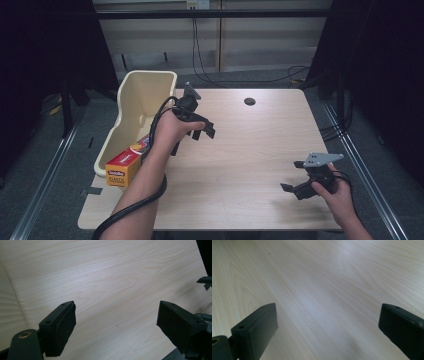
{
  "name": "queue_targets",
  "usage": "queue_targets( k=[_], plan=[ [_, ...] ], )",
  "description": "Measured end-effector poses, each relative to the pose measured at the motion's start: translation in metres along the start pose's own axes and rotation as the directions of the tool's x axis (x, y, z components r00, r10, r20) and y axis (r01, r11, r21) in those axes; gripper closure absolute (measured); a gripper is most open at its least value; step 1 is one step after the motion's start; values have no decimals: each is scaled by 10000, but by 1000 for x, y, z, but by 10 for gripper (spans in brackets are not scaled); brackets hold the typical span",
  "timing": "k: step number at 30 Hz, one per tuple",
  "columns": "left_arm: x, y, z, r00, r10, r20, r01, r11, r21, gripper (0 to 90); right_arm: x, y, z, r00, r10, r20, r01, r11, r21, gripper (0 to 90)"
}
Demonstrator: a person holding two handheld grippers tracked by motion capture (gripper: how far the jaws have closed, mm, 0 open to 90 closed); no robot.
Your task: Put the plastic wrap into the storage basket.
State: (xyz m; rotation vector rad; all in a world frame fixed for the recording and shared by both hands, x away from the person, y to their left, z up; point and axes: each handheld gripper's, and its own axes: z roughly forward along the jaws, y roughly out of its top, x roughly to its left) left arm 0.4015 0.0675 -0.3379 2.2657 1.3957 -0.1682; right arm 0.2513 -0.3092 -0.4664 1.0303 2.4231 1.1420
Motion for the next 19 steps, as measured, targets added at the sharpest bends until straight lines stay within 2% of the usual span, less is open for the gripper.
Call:
queue_targets(
  k=[1,13,19],
  plan=[
    [-2,-1,4,9999,70,145,-70,10000,10,152,1,0,0,10000,79,23,-79,10000,54,22],
    [-6,-7,22,9990,250,365,-253,9997,65,144,1,0,3,9999,-101,-28,102,9998,164,22],
    [-7,-9,26,9978,496,433,-499,9987,60,141,0,-1,4,10000,-37,-4,37,9998,215,22]
  ],
)
